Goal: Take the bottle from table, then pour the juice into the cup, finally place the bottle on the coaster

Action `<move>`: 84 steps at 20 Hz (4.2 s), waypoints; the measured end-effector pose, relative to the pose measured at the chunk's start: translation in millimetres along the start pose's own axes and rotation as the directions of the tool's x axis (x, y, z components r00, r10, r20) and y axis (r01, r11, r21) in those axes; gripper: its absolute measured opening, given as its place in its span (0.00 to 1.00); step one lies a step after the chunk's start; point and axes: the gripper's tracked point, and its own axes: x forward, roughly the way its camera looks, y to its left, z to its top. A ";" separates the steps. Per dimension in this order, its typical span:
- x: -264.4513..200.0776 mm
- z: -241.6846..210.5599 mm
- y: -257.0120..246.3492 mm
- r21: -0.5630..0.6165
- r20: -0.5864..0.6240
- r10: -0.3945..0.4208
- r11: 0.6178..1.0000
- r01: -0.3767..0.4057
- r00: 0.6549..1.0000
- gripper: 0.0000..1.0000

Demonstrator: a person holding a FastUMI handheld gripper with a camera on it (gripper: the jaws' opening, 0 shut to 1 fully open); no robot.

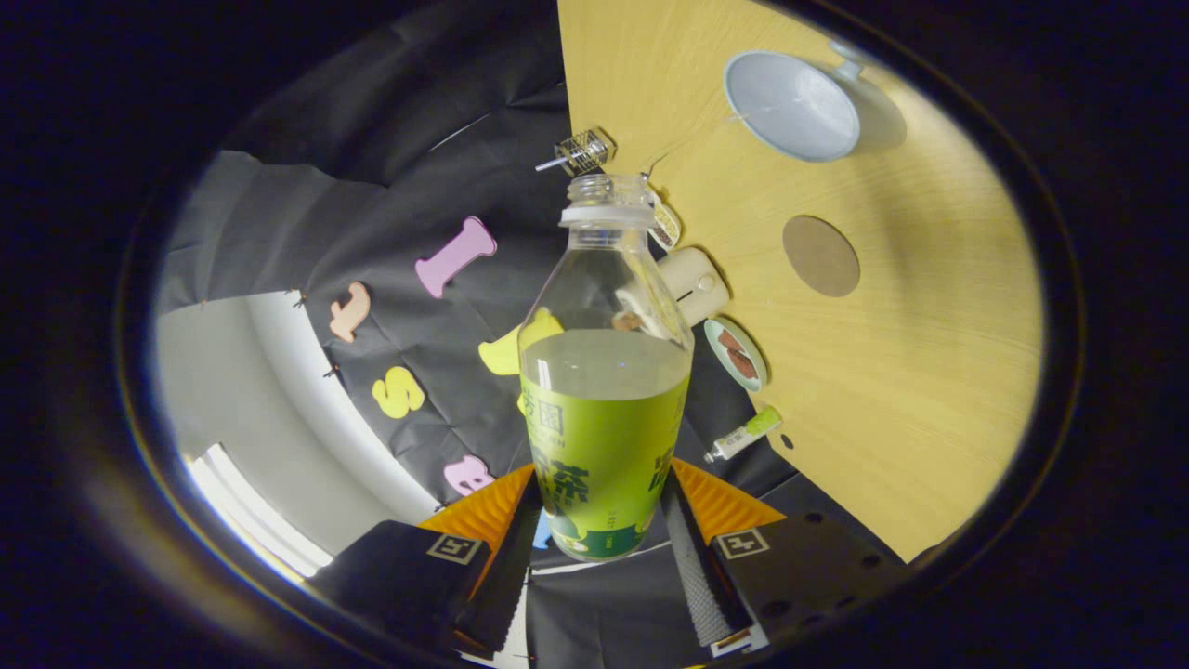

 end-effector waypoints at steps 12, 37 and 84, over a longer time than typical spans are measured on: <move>-1.0 4.5 8.2 0.053 -0.010 -0.011 0.999 0.011 1.000 0.76; -23.5 6.2 -40.4 -0.352 -0.015 -0.162 0.925 0.146 0.987 0.76; 46.0 95.8 -96.1 -0.828 0.457 -0.229 -0.461 0.318 0.859 0.78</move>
